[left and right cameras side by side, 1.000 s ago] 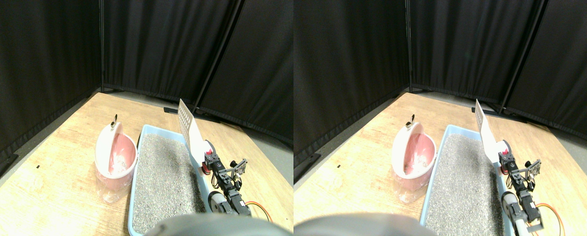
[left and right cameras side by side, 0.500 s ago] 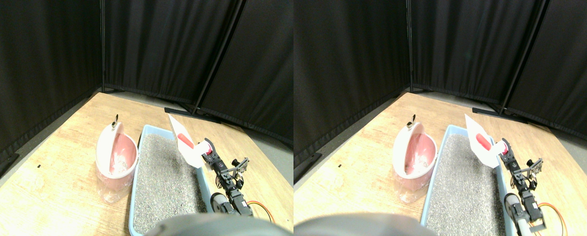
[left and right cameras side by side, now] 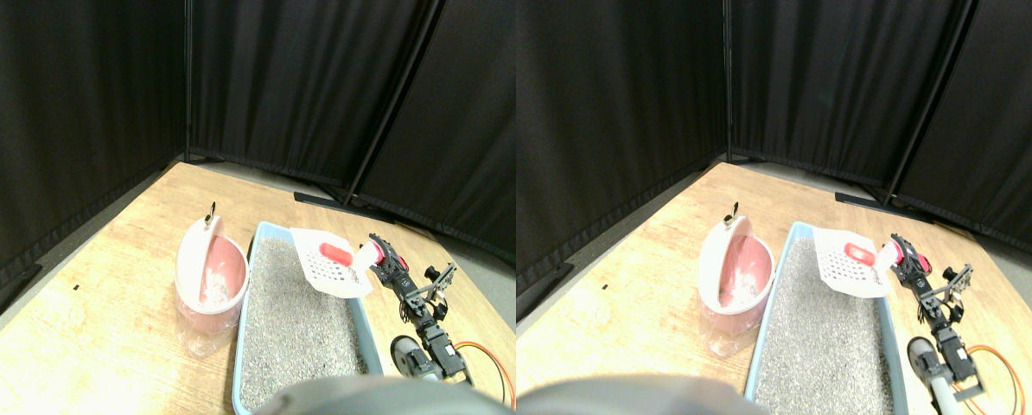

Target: Scoop (unimanual)

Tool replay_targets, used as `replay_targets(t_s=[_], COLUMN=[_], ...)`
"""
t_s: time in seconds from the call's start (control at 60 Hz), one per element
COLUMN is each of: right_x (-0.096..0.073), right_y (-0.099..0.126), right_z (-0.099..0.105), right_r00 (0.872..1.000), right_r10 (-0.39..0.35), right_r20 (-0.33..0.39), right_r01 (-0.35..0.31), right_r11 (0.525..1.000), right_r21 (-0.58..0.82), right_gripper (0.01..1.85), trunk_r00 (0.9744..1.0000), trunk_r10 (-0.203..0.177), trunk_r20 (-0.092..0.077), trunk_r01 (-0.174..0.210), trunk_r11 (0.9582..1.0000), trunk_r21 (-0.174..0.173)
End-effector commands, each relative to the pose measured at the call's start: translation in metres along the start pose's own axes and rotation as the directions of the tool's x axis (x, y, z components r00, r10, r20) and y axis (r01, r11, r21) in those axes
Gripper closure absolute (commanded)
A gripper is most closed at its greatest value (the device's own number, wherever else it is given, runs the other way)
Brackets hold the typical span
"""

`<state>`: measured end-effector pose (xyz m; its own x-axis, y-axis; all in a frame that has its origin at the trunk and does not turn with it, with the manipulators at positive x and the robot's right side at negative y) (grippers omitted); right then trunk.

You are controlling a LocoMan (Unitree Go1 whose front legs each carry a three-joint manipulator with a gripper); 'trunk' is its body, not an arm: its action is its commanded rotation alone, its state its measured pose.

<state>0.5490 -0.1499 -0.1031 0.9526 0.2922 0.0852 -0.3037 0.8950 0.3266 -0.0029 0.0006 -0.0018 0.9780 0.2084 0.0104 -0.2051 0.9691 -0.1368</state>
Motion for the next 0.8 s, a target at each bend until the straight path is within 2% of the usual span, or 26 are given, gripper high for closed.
replay_targets(t_s=[0.017, 0.25, 0.333, 0.35, 0.517, 0.533, 0.65, 0.8], right_x=[0.002, 0.007, 0.01, 0.01, 0.013, 0.014, 0.019, 0.023], right_y=[0.006, 0.012, 0.016, 0.016, 0.024, 0.025, 0.031, 0.037], right_z=[0.01, 0.008, 0.007, 0.007, 0.005, 0.005, 0.002, -0.001], right_r00=[0.997, 0.995, 0.994, 0.994, 0.994, 0.993, 0.989, 0.989], right_r10=[0.061, 0.103, 0.111, 0.112, 0.107, 0.118, 0.14, 0.121], right_r20=[0.055, 0.01, -0.005, -0.007, -0.031, -0.033, -0.054, -0.082], right_r01=[-0.06, -0.102, -0.111, -0.112, -0.11, -0.12, -0.145, -0.127], right_r11=[0.998, 0.989, 0.988, 0.988, 0.991, 0.99, 0.985, 0.988], right_r21=[-0.02, -0.106, -0.105, -0.104, -0.081, -0.08, -0.094, -0.082], right_gripper=[1.8, 1.8, 1.8, 1.8, 1.8, 1.8, 1.8, 1.8], trunk_r00=[0.9996, 0.9987, 0.9984, 0.9977, 0.9977, 0.9958, 0.9945, 0.9922], trunk_r10=[0.028, 0.05, 0.057, 0.067, 0.067, 0.092, 0.105, 0.125], trunk_r20=[-0.01, -0.006, -0.005, -0.003, -0.003, -0.002, -0.002, 0.002], trunk_r01=[-0.028, -0.05, -0.057, -0.067, -0.067, -0.092, -0.105, -0.125], trunk_r11=[0.9996, 0.9987, 0.9984, 0.9977, 0.9977, 0.9957, 0.9944, 0.9919], trunk_r21=[0.002, 0.0, -0.002, -0.004, -0.004, -0.012, -0.016, -0.025])
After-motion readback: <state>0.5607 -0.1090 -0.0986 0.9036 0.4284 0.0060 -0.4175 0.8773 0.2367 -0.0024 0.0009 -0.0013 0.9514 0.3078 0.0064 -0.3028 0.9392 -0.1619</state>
